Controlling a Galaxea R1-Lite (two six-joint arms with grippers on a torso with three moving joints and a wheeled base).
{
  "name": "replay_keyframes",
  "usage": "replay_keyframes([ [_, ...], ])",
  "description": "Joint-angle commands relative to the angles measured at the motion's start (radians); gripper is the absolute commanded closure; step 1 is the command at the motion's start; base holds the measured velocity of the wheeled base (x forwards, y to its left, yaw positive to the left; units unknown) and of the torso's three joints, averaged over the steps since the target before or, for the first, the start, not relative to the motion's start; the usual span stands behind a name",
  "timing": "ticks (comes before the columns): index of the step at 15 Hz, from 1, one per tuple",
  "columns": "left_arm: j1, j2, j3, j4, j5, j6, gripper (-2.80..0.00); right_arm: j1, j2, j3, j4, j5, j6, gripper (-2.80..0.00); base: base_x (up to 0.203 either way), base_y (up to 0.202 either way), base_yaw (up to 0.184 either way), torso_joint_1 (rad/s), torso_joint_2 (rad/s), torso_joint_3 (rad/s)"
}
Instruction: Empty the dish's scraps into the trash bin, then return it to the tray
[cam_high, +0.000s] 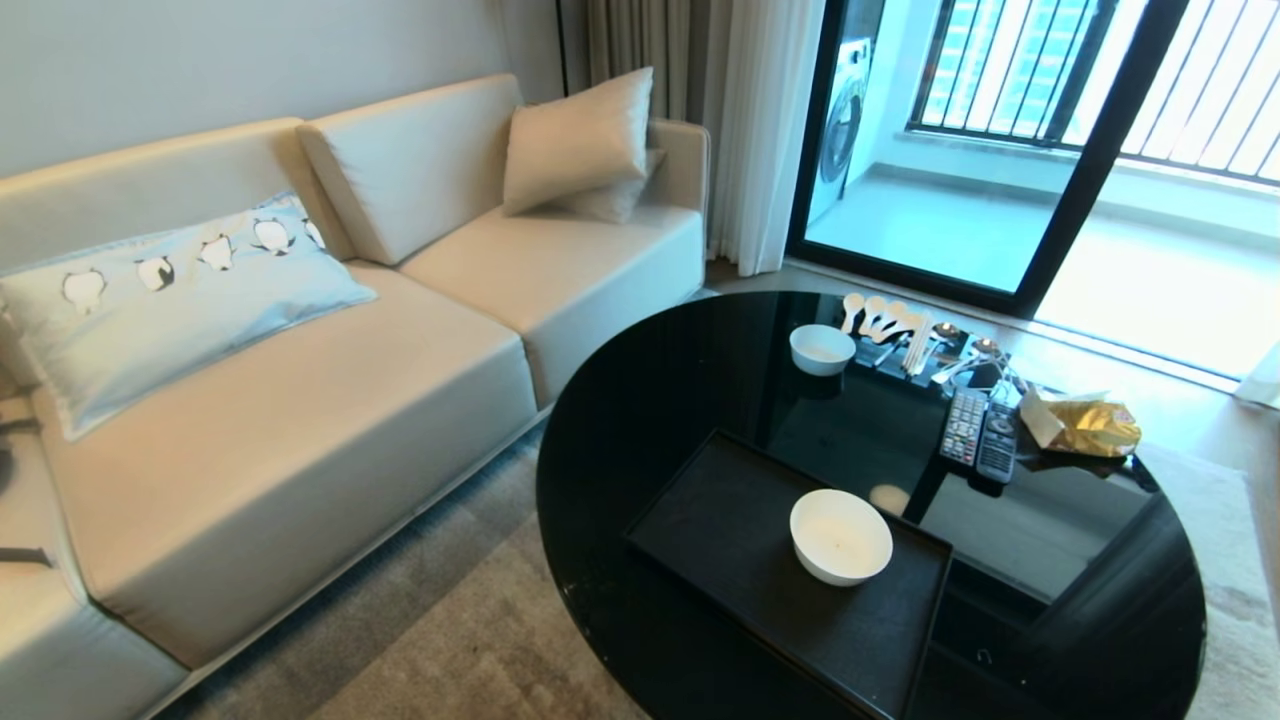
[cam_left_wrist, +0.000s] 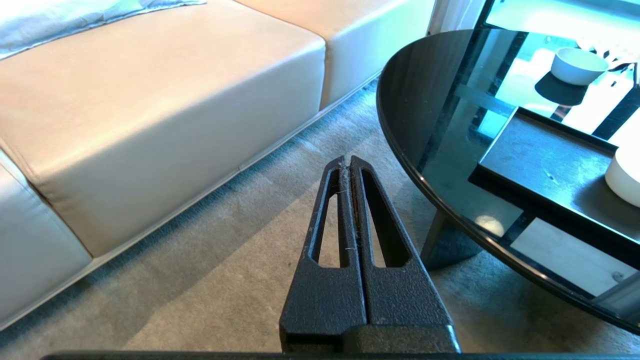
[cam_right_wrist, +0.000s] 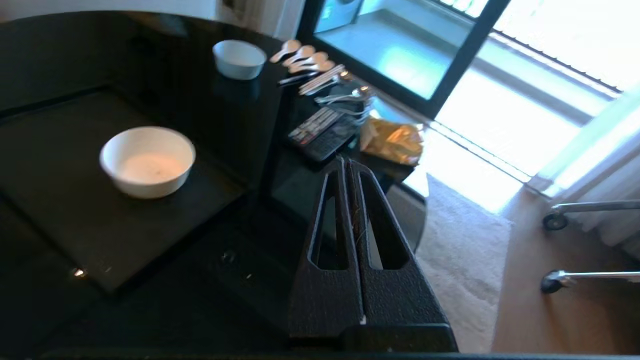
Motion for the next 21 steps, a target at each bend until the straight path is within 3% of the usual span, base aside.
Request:
replay_keyframes([
  [1,0.000,0.000,0.000,0.000,0.001,-0.001,0.00,0.004,-0.109,0.068,0.074,0.078,0.009,0.00,0.000,0.000,0.000,0.000,0.00,0.000],
  [3,0.000,0.000,0.000,0.000,0.001,-0.001,0.00,0.005,-0.109,0.101,0.070,0.159,0.068,0.00,0.000,0.000,0.000,0.000,0.00,0.000],
  [5,0.000,0.000,0.000,0.000,0.001,-0.001,0.00,0.005,-0.109,0.100,0.103,0.149,0.179,0.00,0.000,0.000,0.000,0.000,0.00,0.000],
  [6,0.000,0.000,0.000,0.000,0.001,-0.001,0.00,0.005,-0.109,0.100,0.103,0.146,0.196,0.00,0.000,0.000,0.000,0.000,0.00,0.000],
  [21,0.000,0.000,0.000,0.000,0.001,-0.001,0.00,0.005,-0.109,0.107,0.086,0.146,0.194,0.00,0.000,0.000,0.000,0.000,0.00,0.000],
])
